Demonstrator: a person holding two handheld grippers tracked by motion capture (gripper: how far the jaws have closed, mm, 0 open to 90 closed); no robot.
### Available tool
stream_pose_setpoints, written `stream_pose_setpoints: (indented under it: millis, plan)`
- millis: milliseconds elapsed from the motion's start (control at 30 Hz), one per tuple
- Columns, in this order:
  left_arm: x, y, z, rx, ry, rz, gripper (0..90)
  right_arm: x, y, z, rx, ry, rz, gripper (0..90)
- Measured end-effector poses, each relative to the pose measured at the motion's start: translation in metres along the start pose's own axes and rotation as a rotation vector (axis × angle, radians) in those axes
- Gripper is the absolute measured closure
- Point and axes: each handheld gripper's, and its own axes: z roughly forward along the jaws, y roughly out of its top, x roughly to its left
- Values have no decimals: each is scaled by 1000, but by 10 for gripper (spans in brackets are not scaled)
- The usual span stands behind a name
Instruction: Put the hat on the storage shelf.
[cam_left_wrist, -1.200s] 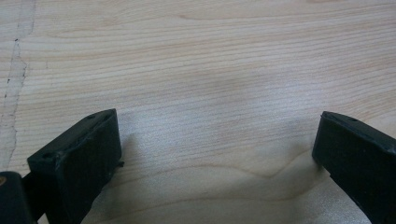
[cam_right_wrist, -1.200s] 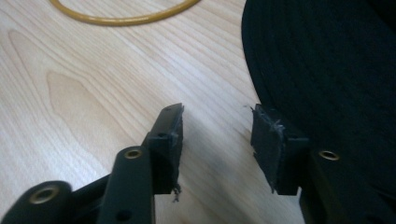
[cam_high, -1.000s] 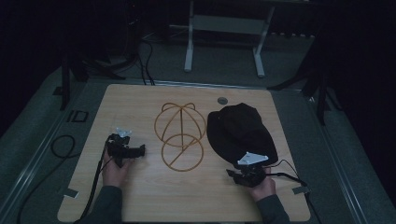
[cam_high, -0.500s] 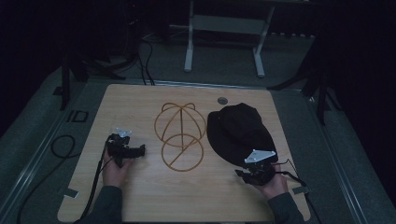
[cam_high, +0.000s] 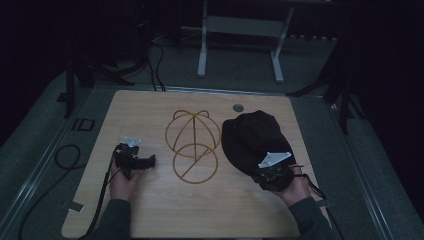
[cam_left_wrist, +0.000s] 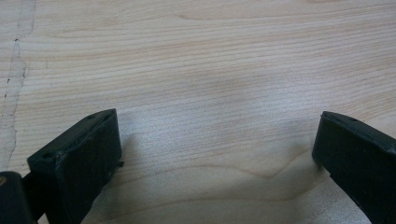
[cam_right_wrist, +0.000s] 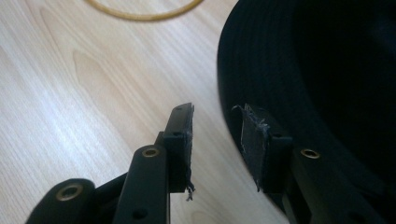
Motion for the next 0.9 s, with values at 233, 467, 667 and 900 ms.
stream_pose_setpoints:
  millis: [233,467,667,900]
  plan:
    - [0,0,0,0,2,-1,15,-15,3,-13,-11,11,15,632]
    - [0,0,0,1,2,0,14,-27,5,-20,47,-1,6,615]
    - [0,0,0,1,2,-1,14,-38,7,-23,113,6,17,601]
    - [0,0,0,1,2,-1,14,-51,10,-29,197,-3,22,597]
